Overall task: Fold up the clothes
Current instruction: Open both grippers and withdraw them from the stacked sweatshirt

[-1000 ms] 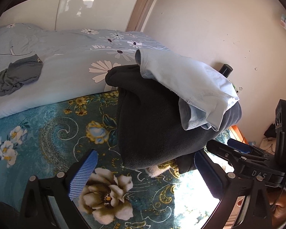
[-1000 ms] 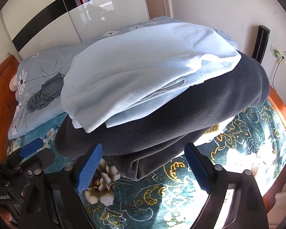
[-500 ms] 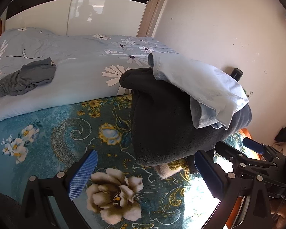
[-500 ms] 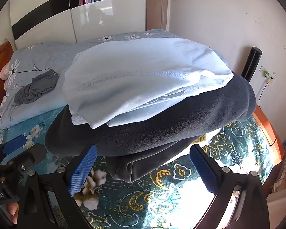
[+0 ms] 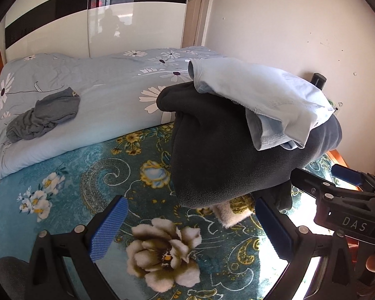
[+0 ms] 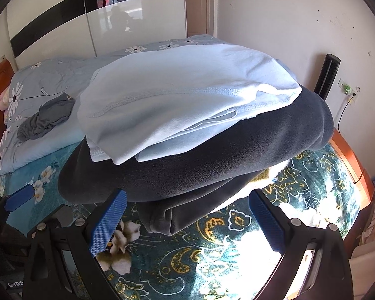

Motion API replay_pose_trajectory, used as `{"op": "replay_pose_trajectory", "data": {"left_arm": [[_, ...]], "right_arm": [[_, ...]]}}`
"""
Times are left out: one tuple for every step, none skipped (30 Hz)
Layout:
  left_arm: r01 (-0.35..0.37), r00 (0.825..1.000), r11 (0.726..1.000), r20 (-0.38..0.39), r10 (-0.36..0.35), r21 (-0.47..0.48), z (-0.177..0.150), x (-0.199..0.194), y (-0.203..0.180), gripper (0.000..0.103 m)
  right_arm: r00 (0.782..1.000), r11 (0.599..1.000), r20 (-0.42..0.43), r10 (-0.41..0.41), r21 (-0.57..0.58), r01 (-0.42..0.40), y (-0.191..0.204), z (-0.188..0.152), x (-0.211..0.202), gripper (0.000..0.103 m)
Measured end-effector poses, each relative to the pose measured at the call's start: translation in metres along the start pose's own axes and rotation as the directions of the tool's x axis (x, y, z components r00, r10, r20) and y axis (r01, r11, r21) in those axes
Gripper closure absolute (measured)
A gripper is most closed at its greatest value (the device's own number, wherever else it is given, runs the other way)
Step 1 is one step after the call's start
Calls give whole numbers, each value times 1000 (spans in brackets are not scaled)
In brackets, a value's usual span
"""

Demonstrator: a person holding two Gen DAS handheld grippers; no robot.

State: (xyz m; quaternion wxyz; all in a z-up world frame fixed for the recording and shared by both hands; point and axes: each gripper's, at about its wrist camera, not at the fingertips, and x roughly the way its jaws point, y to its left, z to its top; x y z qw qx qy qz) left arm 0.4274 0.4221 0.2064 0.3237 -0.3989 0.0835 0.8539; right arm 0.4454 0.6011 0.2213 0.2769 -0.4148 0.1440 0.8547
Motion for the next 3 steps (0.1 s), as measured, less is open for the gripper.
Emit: {"op": "replay_pose_trajectory", "data": {"left_arm": [[-10, 1000, 1000, 4, 9, 10, -1, -1, -2, 0], [-19, 1000, 1000, 11, 19, 19, -2, -2, -4, 0], [-25, 1000, 999, 18, 25, 24, -2, -2, -4, 0]], "right_arm": [[1000, 1000, -1, 0, 0, 0, 0, -1, 2, 5], [1000, 1000, -2, 0, 2, 0, 0, -1, 1, 5], [1000, 1000, -2, 0, 4, 0, 0, -2, 1, 5]]}}
